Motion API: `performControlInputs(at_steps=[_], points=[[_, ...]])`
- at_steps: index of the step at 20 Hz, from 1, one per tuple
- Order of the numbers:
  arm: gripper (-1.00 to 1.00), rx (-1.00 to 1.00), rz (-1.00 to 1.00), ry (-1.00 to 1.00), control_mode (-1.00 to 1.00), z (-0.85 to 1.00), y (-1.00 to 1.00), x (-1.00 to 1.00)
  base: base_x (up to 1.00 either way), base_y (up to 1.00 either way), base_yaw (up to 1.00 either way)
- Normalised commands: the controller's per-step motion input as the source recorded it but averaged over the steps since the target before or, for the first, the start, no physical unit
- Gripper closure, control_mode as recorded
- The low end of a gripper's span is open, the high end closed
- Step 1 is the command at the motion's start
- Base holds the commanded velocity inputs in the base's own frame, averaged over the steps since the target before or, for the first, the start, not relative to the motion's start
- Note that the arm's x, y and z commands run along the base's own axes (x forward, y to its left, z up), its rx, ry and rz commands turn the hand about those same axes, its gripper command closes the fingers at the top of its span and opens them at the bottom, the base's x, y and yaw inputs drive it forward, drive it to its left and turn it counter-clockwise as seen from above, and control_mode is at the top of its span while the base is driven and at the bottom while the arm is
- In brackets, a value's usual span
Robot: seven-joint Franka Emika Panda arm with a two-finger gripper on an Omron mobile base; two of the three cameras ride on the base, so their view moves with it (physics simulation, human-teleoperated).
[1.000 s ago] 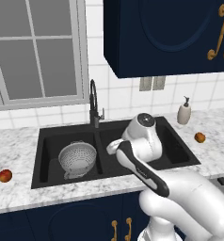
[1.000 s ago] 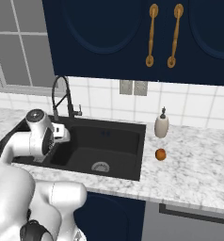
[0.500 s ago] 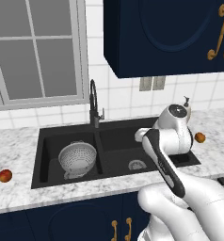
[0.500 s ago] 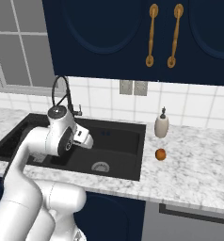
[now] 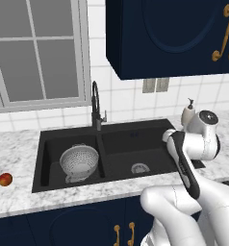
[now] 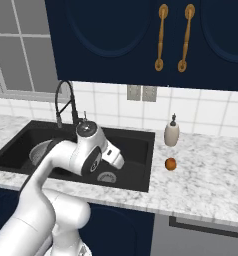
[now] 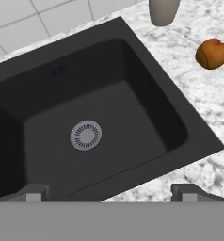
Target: Put the colander in the sink, put the apple, peach, apple in the colander, and turn on the sink faucet and pour water over the colander.
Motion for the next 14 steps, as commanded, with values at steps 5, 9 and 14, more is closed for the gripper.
performControlInputs(at_steps=[5, 9, 14], points=[[-1.0, 0.0, -0.02, 0.0, -1.0, 0.04, -0.55, 0.02, 0.0, 0.0, 0.0], [-1.0, 0.0, 0.03, 0.0, -1.0, 0.14, -0.34, -0.05, 0.0, 0.0, 0.0], [-1.0, -0.03, 0.0, 0.0, -1.0, 0.35, -0.34, -0.3, 0.0, 0.0, 0.0]])
